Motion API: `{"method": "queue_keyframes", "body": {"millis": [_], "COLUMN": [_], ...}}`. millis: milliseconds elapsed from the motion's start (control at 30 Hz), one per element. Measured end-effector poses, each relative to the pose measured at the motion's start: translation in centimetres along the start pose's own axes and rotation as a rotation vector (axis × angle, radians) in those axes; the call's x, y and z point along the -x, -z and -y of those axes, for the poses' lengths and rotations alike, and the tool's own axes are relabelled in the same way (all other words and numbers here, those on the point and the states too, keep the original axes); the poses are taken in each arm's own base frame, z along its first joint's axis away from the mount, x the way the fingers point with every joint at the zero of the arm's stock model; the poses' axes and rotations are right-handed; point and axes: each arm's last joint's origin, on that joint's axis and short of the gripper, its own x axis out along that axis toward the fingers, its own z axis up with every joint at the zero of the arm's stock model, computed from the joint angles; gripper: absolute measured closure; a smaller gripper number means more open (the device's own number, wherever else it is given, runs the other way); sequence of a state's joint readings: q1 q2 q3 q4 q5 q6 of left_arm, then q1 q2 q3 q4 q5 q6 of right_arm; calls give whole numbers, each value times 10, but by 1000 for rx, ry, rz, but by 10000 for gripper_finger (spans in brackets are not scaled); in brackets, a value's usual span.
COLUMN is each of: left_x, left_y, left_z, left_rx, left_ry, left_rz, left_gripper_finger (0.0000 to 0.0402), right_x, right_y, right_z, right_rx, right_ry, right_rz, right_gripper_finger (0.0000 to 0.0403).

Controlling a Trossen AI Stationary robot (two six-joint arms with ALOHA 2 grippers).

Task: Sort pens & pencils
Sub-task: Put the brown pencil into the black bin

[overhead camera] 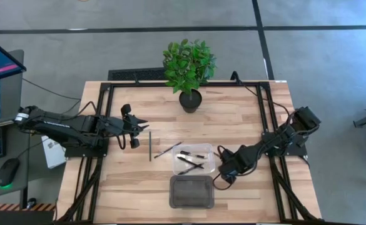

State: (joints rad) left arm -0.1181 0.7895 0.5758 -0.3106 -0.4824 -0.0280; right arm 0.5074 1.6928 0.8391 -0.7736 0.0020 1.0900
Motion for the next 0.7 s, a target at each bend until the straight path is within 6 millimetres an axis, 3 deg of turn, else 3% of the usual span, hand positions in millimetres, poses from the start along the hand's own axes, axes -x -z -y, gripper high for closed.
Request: {"method": "queue_keyframes", "body": {"millis": [367, 700], "left_x": [0, 0], "left_y": [0, 1], "left_z": [0, 0], "left_rx": [3, -1], "left_ry": [0, 0], "left_rz": [2, -7], "left_gripper_finger": [327, 327], "right_x": [-1, -2], "right_y": [-21, -43], "right_z": [12, 29], "right_rx": [-2, 13], "right_ry": [-26, -51], "right_rz": [-43, -77], "right_gripper_finger": [347, 352]}}
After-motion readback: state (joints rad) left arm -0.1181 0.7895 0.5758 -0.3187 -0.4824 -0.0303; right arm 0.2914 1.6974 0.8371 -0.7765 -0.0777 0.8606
